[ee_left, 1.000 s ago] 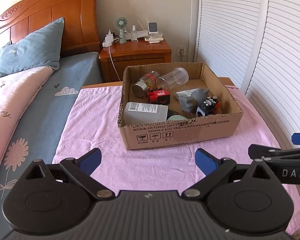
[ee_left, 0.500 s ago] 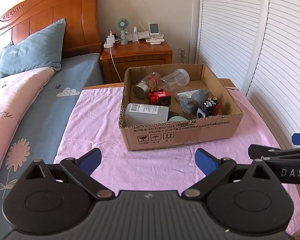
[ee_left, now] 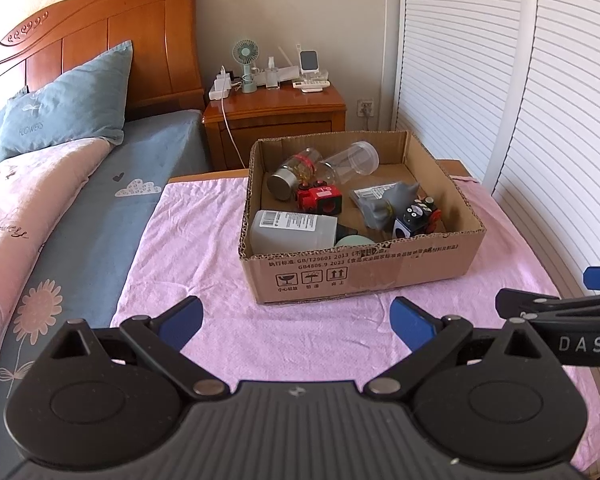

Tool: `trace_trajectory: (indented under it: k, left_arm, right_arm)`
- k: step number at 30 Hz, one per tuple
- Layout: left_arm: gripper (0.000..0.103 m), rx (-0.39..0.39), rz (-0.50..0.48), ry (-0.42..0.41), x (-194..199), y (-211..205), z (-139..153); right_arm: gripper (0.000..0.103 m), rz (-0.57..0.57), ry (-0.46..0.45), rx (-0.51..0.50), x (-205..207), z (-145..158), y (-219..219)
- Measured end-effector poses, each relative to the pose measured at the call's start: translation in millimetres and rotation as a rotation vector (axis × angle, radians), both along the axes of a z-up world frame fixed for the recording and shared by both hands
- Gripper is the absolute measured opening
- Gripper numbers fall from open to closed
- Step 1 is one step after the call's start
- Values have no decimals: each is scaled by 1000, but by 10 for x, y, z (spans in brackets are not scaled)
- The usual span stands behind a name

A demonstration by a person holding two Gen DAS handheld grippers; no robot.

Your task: Organize rigid objects

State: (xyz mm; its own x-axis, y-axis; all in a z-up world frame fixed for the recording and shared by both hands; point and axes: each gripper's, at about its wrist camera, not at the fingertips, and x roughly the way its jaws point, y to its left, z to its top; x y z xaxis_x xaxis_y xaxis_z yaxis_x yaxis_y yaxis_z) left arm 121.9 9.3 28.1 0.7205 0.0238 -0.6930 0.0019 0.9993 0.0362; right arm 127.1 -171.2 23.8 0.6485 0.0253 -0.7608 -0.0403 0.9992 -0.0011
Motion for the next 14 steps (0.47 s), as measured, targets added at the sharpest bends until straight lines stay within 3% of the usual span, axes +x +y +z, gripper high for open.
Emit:
trace_trajectory:
  k: [14]
  left_arm:
    - [99, -1, 2, -4, -12, 6, 11]
  right_arm:
    - [103, -1, 0, 1, -7, -1, 6]
